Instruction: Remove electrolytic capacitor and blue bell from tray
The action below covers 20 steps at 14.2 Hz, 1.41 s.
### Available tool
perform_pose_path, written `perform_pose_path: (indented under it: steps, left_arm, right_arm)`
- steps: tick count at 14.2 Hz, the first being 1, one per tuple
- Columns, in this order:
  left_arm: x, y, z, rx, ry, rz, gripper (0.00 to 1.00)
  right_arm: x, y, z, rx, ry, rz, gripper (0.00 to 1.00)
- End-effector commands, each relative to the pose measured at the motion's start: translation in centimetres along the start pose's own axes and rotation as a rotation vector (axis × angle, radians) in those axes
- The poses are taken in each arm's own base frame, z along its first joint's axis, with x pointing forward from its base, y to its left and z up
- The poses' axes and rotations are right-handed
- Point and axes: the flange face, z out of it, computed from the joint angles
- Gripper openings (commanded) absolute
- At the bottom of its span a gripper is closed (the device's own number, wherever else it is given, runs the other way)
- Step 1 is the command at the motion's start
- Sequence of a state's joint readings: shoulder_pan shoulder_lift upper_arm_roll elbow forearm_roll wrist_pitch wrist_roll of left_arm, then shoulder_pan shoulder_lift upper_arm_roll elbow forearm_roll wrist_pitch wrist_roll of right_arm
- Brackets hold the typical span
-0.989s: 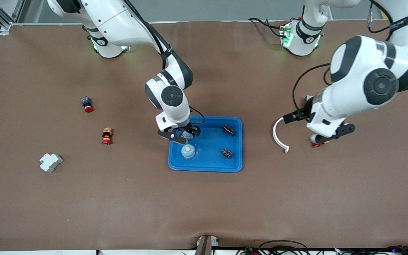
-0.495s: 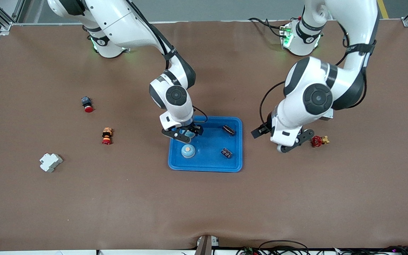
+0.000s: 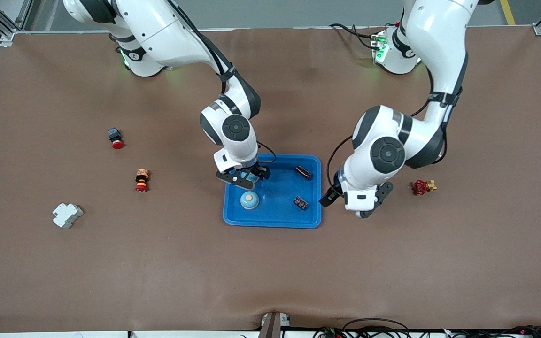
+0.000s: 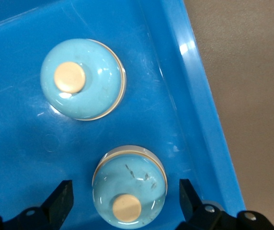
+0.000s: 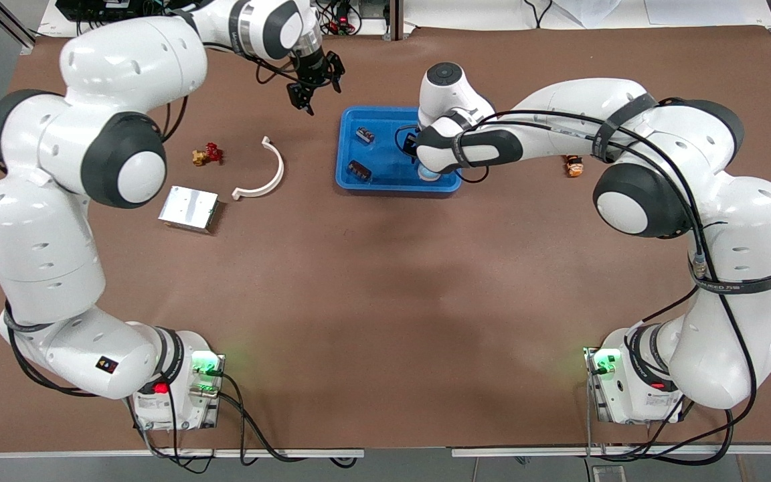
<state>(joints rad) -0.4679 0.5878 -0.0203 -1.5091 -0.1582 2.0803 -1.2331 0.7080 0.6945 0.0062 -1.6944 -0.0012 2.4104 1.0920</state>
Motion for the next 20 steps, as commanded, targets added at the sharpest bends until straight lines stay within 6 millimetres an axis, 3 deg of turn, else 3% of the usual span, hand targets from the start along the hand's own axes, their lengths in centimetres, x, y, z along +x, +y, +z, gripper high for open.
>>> perform_pose_path:
  steps: [1,3,5,6,9,13,17,20]
  left_arm:
    - [-0.7,1.6,0.7,-0.015,-0.004,-0.038,1.0]
    - [-1.1,2.2,1.6,-0.047,0.004,-0.034,1.0]
    - [-2.3,3.2,3.1,-0.095,0.02,-0.072,1.0]
    - [-3.0,3.7,3.6,-0.12,0.028,-0.086,1.0]
    - [-4.2,4.3,5.3,-0.145,0.041,-0.072,1.0]
    - [-4.4,4.4,8.7,-0.14,0.047,-0.063,1.0]
    - [-4.0,4.5,11.0,-0.157,0.058,-0.065,1.0]
    - [-4.5,4.7,11.6,-0.172,0.062,-0.059,1.0]
  right_arm:
    - [0.0,-0.5,-0.1,-0.002,0.017,0.009,0.83]
    - [0.2,-0.6,-0.4,0.004,0.02,0.011,0.52]
    - [0.2,-0.8,-0.7,0.008,0.022,0.011,0.09]
    - [0.3,-0.9,-0.9,0.012,0.023,0.014,0.0]
    - [0.8,-1.0,-2.1,0.019,0.023,0.013,0.0]
    - [3.4,-0.5,-9.0,-0.014,0.004,-0.025,0.0]
    - [10.5,6.6,-16.0,-0.038,-0.028,-0.182,0.0]
    - [16.7,15.0,-19.7,-0.039,-0.043,-0.329,0.0]
